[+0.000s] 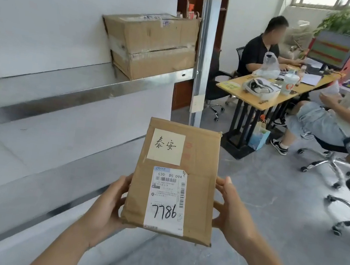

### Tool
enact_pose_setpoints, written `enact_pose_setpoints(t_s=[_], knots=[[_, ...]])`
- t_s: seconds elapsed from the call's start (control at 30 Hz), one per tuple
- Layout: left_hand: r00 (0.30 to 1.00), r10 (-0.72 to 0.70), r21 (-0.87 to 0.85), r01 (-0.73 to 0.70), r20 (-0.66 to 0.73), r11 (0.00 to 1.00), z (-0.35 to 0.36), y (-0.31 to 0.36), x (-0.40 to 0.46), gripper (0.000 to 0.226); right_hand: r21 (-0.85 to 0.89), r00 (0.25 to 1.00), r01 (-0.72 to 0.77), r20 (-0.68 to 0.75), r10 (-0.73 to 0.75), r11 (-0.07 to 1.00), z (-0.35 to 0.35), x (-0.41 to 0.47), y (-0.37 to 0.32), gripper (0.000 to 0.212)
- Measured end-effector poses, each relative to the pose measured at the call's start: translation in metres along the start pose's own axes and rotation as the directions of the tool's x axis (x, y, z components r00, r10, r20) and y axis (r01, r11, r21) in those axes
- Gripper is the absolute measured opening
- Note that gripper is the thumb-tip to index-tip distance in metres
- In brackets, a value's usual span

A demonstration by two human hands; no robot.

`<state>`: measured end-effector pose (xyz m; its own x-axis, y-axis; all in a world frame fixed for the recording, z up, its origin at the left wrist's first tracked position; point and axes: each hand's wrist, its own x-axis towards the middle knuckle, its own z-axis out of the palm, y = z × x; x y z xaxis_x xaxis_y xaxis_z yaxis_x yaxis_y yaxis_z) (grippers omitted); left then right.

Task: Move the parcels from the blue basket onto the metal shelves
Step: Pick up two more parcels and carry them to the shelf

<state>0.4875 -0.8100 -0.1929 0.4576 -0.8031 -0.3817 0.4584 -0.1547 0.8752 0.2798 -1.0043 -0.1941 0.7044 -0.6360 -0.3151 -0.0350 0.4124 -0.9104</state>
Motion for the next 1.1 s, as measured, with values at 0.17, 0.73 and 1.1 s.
enact_pose_setpoints(t_s=[0.17, 0.73, 1.1], knots=[[0.989, 0.010, -0.010, -0.012, -0.145, 1.000, 0.019, -0.001, 0.020, 0.049, -0.055, 0.998, -0.011, 0.055, 0.015, 0.998, -0.020, 0.037, -0.017, 0.061], [0.945, -0.028, 0.150, 0.081, -0.327, 0.985, -0.040, 0.023, 0.113, 0.053, -0.320, 0.981, -0.126, 0.102, 0.166, 0.939, -0.013, 0.167, -0.044, 0.056], [0.908, 0.021, 0.049, -0.001, -0.417, 0.999, -0.090, 0.060, 0.217, 0.053, -0.075, 0.968, -0.246, 0.037, 0.250, 0.966, 0.004, 0.257, -0.017, 0.070]])
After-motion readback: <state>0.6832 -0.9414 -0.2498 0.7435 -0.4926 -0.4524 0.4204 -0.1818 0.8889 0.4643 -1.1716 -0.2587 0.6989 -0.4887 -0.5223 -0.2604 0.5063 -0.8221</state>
